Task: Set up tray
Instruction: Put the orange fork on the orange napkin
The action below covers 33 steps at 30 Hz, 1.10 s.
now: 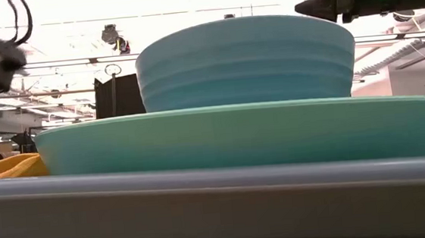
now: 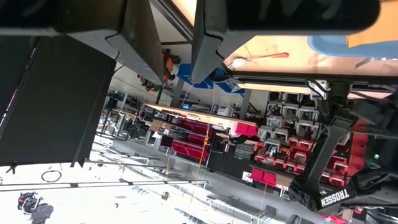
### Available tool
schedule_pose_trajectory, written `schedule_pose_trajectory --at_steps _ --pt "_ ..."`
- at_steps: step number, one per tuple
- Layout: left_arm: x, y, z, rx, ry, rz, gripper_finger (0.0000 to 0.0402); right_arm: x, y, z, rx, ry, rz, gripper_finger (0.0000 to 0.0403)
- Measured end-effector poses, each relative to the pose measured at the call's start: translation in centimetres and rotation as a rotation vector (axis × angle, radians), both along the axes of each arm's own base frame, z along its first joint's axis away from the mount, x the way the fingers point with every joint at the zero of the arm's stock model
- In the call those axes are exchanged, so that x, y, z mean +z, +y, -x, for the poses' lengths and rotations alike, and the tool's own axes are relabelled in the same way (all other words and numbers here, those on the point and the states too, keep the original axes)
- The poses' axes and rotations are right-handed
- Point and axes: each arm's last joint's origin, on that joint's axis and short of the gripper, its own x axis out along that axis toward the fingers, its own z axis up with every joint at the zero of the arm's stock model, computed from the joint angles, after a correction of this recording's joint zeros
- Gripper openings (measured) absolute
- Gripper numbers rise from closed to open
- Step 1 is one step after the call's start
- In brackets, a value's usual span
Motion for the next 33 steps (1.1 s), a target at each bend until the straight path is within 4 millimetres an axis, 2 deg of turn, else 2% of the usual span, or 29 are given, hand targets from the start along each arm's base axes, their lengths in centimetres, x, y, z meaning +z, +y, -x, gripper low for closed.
schedule_pose_trajectory --at_steps 4,11,33 --pt "-1.2 0.6 1.4 0.091 0.166 0.008 0.0067 -0.1 0.0 0.0 0.001 0.013 0.001 0.0077" --pt "-2.0 0.7 1.1 0.121 0.084 -0.004 0.0067 -0.2 0.0 -0.1 0.000 0.024 0.005 0.0077" --pt "-2.2 0.7 1.2 0.140 0.114 0.012 0.0067 -0.2 0.0 -0.1 0.002 0.025 0.008 0.0077"
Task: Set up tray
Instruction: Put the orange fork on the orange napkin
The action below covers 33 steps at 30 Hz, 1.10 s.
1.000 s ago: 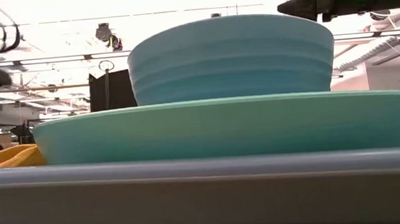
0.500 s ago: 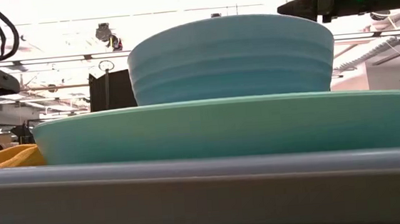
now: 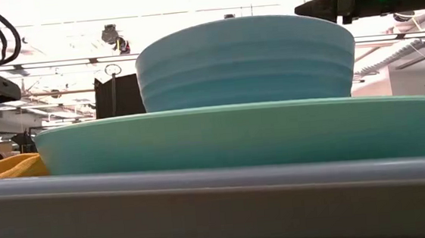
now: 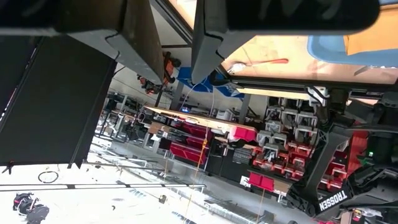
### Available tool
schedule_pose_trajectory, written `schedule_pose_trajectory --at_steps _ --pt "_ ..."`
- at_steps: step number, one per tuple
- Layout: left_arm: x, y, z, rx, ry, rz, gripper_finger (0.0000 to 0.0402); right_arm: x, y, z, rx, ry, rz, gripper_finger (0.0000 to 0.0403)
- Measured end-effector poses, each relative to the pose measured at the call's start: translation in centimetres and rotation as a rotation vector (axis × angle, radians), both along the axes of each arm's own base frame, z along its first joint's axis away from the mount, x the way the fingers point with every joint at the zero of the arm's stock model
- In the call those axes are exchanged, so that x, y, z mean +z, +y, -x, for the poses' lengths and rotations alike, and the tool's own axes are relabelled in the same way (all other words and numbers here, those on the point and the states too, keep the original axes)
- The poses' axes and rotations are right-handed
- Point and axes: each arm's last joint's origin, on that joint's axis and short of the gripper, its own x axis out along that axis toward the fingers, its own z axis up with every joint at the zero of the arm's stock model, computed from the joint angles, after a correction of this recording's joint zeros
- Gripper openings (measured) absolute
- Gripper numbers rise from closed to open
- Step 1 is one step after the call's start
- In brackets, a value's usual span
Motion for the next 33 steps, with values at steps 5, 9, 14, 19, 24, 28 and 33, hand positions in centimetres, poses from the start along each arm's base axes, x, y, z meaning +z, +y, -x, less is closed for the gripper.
schedule_pose_trajectory --at_steps 5,9,14,19,24,28,33 --pt "-1.2 -0.1 -0.2 0.001 0.003 -0.002 0.0067 0.0 0.0 0.0 0.000 0.000 0.000 0.0077" --pt "-2.0 -0.2 -0.5 -0.009 0.015 0.031 0.0067 0.0 0.0 0.0 0.000 0.001 0.004 0.0077" --pt "-2.2 0.0 -0.5 0.001 0.039 0.032 0.0067 0.0 0.0 0.0 0.000 -0.001 0.004 0.0077" --pt "-2.2 0.0 -0.3 -0.034 0.061 0.025 0.0028 0.0 0.0 0.0 0.000 0.001 0.004 0.0077" --pt "-2.2 -0.1 0.2 -0.055 0.080 -0.001 0.0011 0.0 0.0 0.0 0.000 0.001 0.004 0.0077" --pt "-1.9 -0.3 0.4 -0.071 0.102 -0.017 0.0011 0.0 0.0 0.0 0.000 0.001 0.004 0.0077" --pt "0.1 -0.5 0.5 -0.098 0.160 -0.054 0.0010 0.0 0.0 0.0 0.000 0.001 0.003 0.0077"
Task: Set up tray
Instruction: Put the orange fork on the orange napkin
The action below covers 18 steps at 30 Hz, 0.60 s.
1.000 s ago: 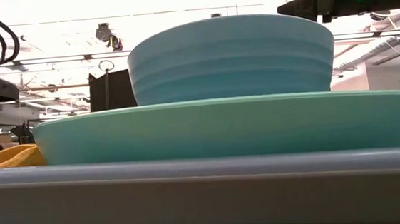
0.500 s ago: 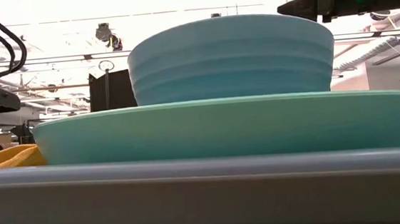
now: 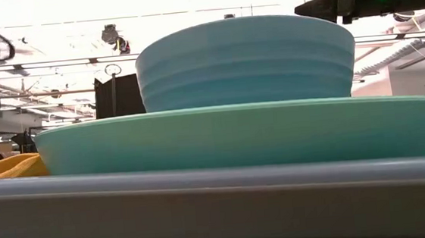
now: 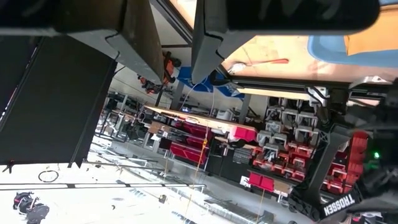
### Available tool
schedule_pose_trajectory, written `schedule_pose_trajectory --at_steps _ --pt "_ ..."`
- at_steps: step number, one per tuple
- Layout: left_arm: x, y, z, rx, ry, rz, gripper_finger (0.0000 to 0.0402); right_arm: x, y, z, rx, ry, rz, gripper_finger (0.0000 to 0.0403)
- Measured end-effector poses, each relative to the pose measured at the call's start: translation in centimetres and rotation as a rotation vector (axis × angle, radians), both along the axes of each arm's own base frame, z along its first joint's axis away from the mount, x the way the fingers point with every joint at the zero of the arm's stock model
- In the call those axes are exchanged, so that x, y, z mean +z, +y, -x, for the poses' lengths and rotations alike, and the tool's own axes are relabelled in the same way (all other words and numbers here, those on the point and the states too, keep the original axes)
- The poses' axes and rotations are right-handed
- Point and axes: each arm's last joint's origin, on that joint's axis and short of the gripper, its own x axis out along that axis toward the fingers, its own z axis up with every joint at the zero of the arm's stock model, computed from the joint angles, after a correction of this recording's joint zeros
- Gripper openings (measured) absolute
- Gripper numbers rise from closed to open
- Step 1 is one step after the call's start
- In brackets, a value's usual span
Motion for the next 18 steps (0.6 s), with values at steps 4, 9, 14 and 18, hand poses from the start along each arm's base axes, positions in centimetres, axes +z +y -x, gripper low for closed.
schedule_pose_trajectory --at_steps 4,9,14,18 --pt "2.6 -0.4 -0.7 -0.023 -0.065 -0.016 0.0010 0.0 0.0 0.0 0.001 -0.001 -0.003 0.0077" --pt "5.6 -0.7 -2.7 -0.092 -0.356 -0.194 0.0010 0.0 0.0 0.0 0.002 -0.004 -0.007 0.0077" --pt "5.9 -0.3 -4.4 -0.094 -0.529 -0.300 0.0010 0.0 0.0 0.0 0.004 -0.008 -0.016 0.0077" --pt "4.3 0.5 -6.4 -0.118 -0.501 -0.305 0.0010 0.0 0.0 0.0 0.005 -0.011 -0.021 0.0077"
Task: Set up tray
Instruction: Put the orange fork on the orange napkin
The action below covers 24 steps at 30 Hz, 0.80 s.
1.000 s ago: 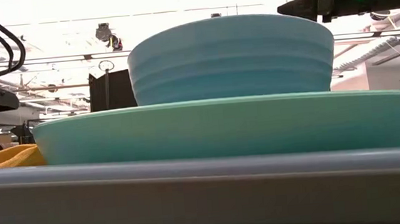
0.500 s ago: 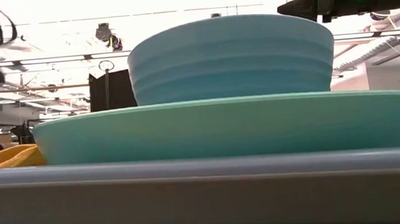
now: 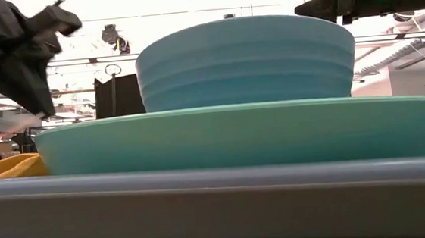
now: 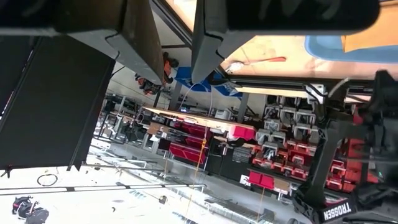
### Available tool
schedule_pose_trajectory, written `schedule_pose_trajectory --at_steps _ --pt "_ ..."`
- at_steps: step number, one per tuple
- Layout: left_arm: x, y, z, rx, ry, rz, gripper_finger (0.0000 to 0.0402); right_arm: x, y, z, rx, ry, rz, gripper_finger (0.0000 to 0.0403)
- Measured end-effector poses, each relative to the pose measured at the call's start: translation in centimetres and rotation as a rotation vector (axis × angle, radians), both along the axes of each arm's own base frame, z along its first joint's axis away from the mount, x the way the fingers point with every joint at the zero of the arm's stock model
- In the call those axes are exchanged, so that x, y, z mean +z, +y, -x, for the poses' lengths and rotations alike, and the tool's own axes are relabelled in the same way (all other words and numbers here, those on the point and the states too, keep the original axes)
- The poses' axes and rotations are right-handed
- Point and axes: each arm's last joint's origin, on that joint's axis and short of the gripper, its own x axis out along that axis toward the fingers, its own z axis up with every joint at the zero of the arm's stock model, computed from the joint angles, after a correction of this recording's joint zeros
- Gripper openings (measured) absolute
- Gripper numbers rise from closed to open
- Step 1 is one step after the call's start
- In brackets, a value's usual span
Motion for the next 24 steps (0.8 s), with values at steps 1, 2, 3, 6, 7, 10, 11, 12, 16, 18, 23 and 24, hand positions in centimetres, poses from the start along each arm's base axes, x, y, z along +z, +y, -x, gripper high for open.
schedule_pose_trajectory --at_steps 1,2,3,6,7,10,11,12,16,18,23,24 --pt "-0.2 0.2 -0.5 -0.013 0.007 0.009 0.0010 0.0 0.0 0.0 0.000 0.000 0.000 0.0077" --pt "-0.5 0.4 -1.0 -0.027 0.014 0.026 0.0010 0.0 0.0 0.0 0.000 0.000 0.000 0.0077" --pt "-0.6 0.6 -1.5 -0.042 0.027 0.049 0.0010 0.0 0.0 0.0 0.000 0.000 -0.001 0.0077" --pt "-1.3 1.2 -2.4 -0.052 0.057 0.081 0.0010 0.0 0.0 0.0 0.000 -0.001 -0.002 0.0077" --pt "-1.5 1.3 -2.7 -0.051 0.060 0.084 0.0010 0.0 0.0 0.0 0.001 -0.002 -0.005 0.0077" --pt "-2.2 1.3 -3.5 -0.057 0.061 0.100 0.0010 0.0 0.0 0.0 0.002 -0.004 -0.008 0.0077" --pt "-2.5 1.3 -3.7 -0.057 0.070 0.110 0.0010 0.0 0.0 0.0 0.002 -0.004 -0.007 0.0077" --pt "-2.8 1.2 -3.9 -0.057 0.074 0.116 0.0010 0.0 0.0 0.0 0.001 -0.003 -0.006 0.0077" --pt "-3.8 0.5 -4.8 -0.036 0.057 0.168 0.0010 0.0 0.0 0.0 0.001 -0.002 -0.004 0.0077" --pt "-4.3 0.1 -5.0 -0.032 0.054 0.180 0.0010 0.0 0.0 0.0 0.001 -0.001 -0.003 0.0077" --pt "-4.9 -1.0 -4.7 -0.004 0.078 0.217 0.0010 0.0 0.0 0.0 0.000 0.000 -0.002 0.0077" --pt "-5.0 -1.2 -4.6 -0.001 0.080 0.220 0.0010 0.0 0.0 0.0 0.000 0.000 -0.002 0.0077"
